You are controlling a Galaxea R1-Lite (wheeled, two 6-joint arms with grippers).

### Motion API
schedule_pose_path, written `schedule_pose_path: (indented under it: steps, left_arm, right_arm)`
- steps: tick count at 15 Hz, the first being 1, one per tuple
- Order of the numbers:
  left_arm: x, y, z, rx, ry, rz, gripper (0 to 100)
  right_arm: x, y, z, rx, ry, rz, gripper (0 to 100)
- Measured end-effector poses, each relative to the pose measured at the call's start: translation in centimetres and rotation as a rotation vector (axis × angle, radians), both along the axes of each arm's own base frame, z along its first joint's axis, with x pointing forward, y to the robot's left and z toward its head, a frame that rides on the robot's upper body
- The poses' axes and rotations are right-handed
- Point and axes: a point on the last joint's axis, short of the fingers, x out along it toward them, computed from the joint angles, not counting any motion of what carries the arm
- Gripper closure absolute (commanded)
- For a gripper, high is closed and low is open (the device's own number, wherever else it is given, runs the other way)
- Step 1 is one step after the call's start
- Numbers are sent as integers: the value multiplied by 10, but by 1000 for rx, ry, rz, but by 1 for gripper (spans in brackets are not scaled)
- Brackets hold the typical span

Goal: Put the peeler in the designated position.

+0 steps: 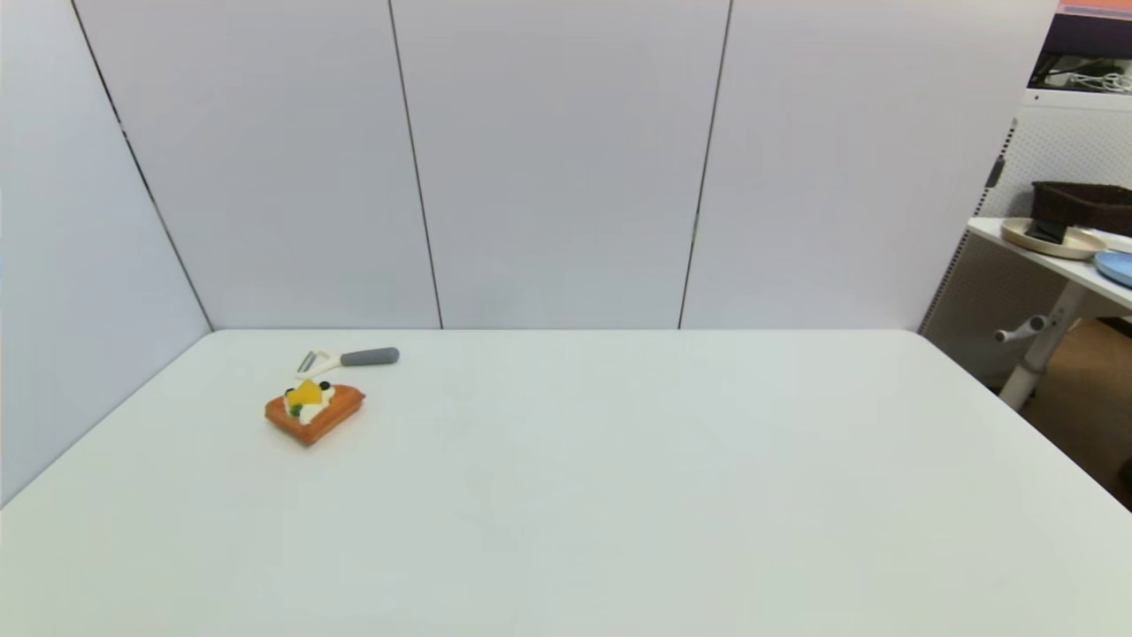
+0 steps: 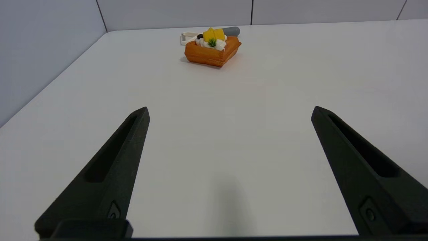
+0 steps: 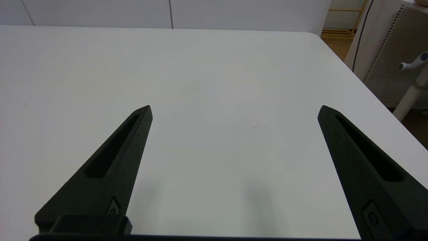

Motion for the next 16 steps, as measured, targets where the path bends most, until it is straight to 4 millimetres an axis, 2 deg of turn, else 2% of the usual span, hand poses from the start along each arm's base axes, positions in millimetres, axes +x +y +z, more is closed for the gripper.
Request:
schedule_pose_path:
  steps: [16]
  left_arm:
    - [0,0,0,0,1,0,0]
  right_arm:
    - [0,0,0,0,0,0,0]
